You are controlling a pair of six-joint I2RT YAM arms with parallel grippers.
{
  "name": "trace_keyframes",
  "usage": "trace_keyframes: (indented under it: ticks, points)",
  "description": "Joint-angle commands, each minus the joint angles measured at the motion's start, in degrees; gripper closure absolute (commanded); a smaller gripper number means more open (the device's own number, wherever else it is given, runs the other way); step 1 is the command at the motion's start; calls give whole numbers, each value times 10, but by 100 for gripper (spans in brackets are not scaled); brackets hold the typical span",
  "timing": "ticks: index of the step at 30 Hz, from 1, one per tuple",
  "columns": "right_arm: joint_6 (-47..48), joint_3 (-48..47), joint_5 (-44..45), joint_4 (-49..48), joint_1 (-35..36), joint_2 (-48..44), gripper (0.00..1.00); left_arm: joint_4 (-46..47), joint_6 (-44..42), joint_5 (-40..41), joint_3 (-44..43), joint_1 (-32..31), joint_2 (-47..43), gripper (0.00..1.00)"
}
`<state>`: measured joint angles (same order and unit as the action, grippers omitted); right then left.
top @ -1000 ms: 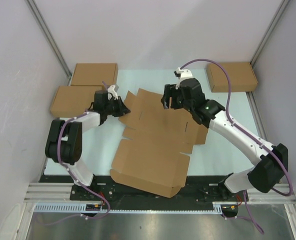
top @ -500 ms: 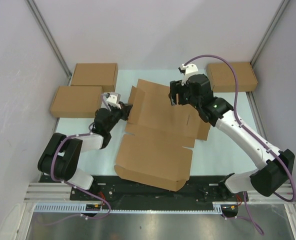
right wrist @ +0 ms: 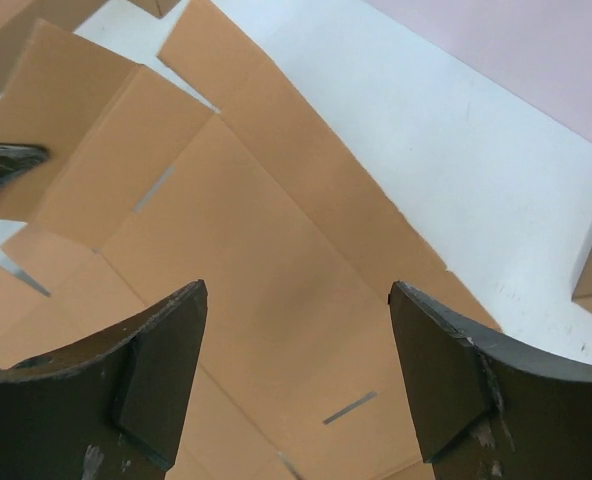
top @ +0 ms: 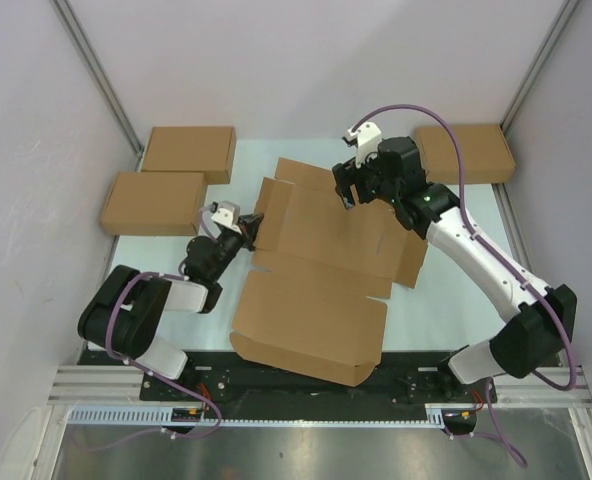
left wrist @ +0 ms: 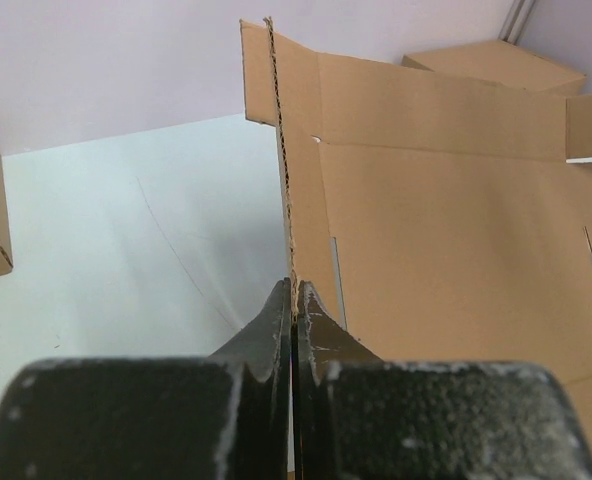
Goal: Fold the paper box
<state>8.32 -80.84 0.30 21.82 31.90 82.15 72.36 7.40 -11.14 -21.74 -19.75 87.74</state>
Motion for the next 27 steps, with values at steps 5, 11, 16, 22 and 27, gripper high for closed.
trace_keyframes:
  ticks: [5, 11, 16, 22, 27]
  points:
    - [62, -46, -119, -46, -75, 35, 19, 213, -38, -10, 25, -21, -24, 100]
    - [83, -54, -190, -74, -106, 75, 21, 162, -117, 19, 35, -71, -67, 100]
    - [110, -52, -216, -81, -114, 103, 21, 134, -178, 59, 42, -96, -107, 100]
    - [103, -52, -271, -67, -131, 111, 22, 118, -194, 64, 38, -96, -125, 100]
    - [101, -49, -289, -56, -132, 114, 25, 118, -190, 71, 37, -96, -115, 100]
